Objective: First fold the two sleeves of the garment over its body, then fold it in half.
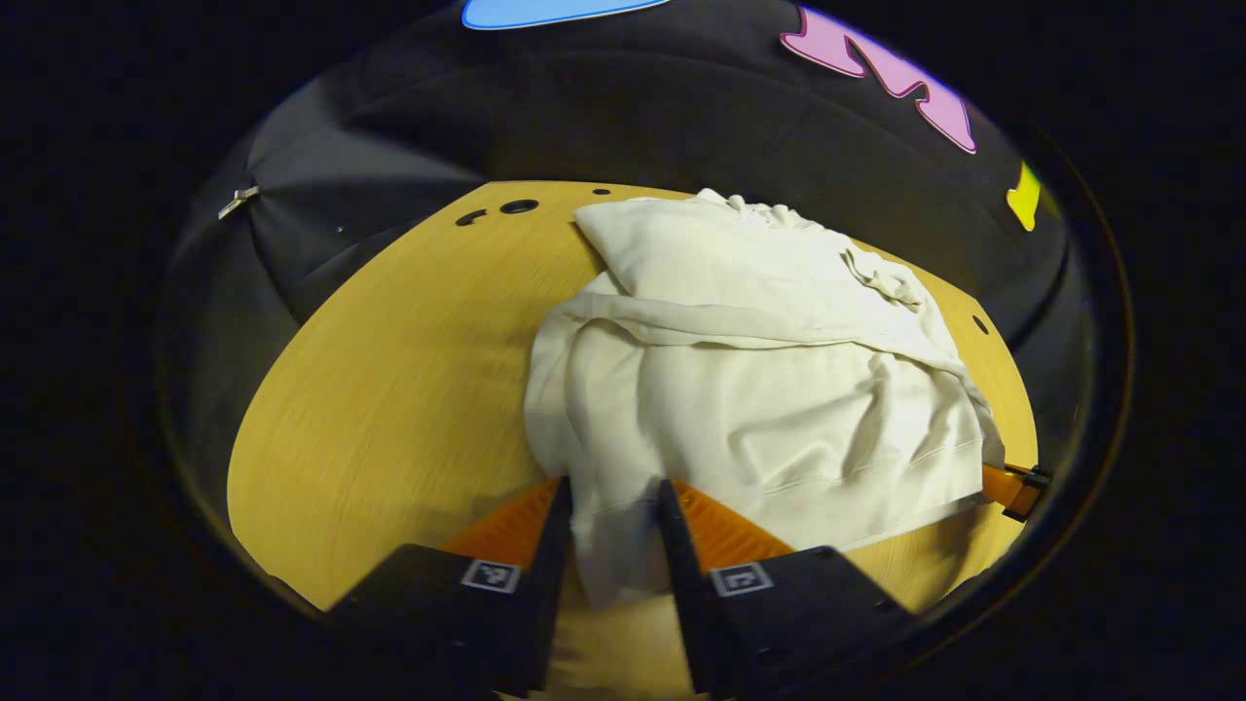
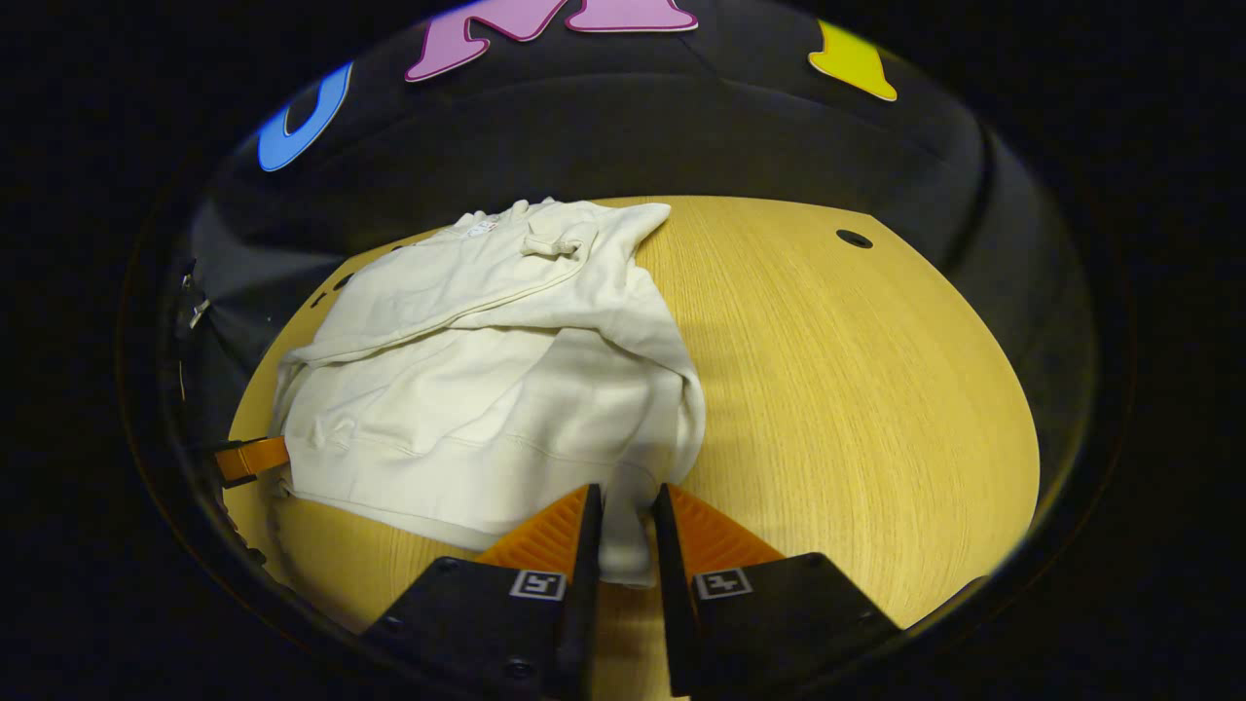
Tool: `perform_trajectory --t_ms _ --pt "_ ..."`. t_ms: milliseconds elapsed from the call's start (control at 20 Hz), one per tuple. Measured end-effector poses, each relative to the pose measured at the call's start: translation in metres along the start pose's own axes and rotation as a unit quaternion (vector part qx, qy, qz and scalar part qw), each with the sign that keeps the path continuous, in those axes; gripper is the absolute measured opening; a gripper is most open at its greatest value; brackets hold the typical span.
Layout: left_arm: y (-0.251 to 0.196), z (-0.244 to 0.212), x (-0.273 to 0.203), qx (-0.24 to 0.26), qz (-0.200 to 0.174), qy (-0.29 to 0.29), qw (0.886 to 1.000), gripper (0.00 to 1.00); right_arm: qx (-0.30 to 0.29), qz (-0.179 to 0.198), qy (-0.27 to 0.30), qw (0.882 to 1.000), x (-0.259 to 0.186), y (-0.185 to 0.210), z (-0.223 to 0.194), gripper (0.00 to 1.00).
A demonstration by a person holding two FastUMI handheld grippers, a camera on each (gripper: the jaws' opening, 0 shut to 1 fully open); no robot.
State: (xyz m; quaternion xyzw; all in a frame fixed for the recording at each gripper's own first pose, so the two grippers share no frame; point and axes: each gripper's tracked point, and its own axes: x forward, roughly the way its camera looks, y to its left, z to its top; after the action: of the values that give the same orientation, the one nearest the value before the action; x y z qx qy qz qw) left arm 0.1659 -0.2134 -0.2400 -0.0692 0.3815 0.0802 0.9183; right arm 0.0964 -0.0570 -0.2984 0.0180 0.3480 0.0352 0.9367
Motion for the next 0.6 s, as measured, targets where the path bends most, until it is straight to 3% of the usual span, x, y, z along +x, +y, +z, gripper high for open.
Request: perform_trajectory --t_ms 50,100,150,250,400,600 --pt "-0.002 0.0 0.002 -0.002 0.0 -0.002 1.0 0.4 0.004 0.007 0.003 1.0 0.002 0.004 -0.002 0.29" --pt "-0.003 0.0 0.001 -0.004 0.001 -0.005 1.0 0.31 0.007 0.006 -0.002 1.0 0.0 0.005 0.0 0.12" --pt "-0.004 0.001 0.001 -0.009 0.0 -0.007 1.0 0.26 0.01 0.019 0.006 1.0 0.0 0.01 -0.001 0.15" --pt "-0.008 0.003 0.001 -0.034 -0.004 -0.012 0.999 0.16 0.016 0.034 0.011 0.999 0.003 0.011 0.001 0.11" --pt "-0.031 0.002 -0.002 -0.099 -0.06 0.008 0.993 0.07 0.003 0.044 0.01 0.999 0.002 0.012 0.003 0.07" --pt "-0.028 0.006 -0.002 -0.086 -0.054 -0.003 0.995 0.06 0.02 0.039 0.011 0.999 0.003 0.015 0.004 0.07"
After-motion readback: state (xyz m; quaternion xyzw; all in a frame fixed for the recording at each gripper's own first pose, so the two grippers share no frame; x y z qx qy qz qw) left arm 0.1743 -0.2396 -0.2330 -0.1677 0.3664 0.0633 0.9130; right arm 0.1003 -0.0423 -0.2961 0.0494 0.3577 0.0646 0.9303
